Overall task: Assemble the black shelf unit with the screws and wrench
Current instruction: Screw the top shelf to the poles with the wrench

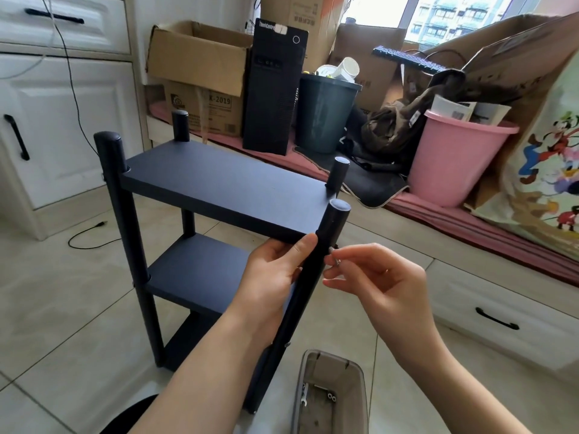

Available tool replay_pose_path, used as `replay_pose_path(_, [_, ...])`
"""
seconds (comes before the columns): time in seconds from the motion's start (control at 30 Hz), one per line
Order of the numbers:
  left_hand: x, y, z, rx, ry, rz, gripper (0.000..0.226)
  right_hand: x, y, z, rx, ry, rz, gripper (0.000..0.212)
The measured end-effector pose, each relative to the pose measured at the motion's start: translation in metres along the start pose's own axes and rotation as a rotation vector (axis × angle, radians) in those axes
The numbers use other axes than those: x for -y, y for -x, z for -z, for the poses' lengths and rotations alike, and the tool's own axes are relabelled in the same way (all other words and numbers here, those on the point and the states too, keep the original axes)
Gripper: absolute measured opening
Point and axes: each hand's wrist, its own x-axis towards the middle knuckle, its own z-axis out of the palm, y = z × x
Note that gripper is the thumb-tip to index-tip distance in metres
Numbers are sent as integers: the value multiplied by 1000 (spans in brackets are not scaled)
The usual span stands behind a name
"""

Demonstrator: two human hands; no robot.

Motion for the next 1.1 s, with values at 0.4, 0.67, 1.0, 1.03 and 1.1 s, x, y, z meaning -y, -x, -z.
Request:
replay_pose_path(0.4, [0, -1, 5, 34, -2, 4, 49, 2, -2, -3, -38, 26, -2, 10])
replay_pose_path(0.67, [2, -2, 6, 26, -10, -1, 48, 3, -3, -2, -53, 23, -12, 9])
replay_pose_path(1.0, [3, -3, 6, 35, -10, -3, 48, 3, -7, -3, -57, 122, 3, 11])
replay_pose_path(1.03, [3, -3, 6, 37, -10, -4, 48, 3, -7, -3, -54, 94, -10, 11])
replay_pose_path(1.1, [3, -4, 5, 35, -13, -11, 49, 4, -8, -3, -50, 80, -19, 10])
